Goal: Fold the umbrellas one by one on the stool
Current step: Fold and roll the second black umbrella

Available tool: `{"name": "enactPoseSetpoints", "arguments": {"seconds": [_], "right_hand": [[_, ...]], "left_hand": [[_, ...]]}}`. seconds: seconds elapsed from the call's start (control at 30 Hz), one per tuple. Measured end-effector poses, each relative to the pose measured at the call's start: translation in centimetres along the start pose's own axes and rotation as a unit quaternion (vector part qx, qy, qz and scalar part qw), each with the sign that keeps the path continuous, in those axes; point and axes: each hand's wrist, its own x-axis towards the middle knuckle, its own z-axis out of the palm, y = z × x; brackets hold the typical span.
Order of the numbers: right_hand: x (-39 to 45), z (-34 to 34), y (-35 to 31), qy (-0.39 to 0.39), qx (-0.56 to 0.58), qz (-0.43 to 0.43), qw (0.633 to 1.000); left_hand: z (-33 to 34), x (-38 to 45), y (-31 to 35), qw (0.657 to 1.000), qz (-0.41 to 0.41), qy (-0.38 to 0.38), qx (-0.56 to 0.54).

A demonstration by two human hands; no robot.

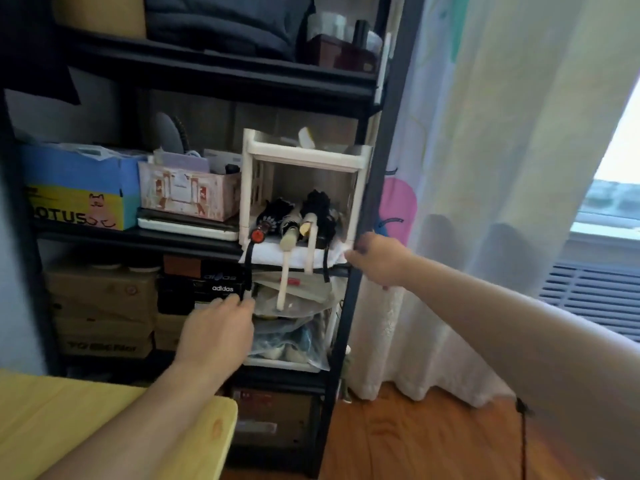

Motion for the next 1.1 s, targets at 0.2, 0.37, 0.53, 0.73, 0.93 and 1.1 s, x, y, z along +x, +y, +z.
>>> {"name": "enactPoseSetpoints", "arguments": {"seconds": [0.2, 0.37, 0.53, 0.73, 0.93, 1.1], "right_hand": [[-16.1, -1.5, 12.8, -0.06, -0.072, 0.054, 0.994], [-26.1, -0.4, 23.8, -0.067, 0.009, 0.194, 0.979], [-31.4, 6.9, 34.3, -0.022, 0.195, 0.286, 0.938], [-36.9, 24.5, 44.5, -0.063, 0.252, 0.414, 0.872], [-29.4, 29.2, 50.4, -0.043, 0.281, 0.427, 0.858], [-18.2, 34.1, 54.9, -0.083, 0.304, 0.421, 0.851]], "left_hand": [[-9.0, -2.8, 13.0, 0.971, 0.093, -0.025, -0.218], [-5.8, -7.6, 27.2, 0.917, 0.173, -0.224, -0.28], [5.0, -14.2, 36.4, 0.893, 0.109, -0.308, -0.311], [17.6, -14.4, 38.0, 0.965, 0.046, -0.216, -0.142], [20.6, -14.2, 37.5, 0.959, -0.038, -0.261, -0.104], [21.2, -14.0, 37.7, 0.96, -0.073, -0.253, -0.094]]}}
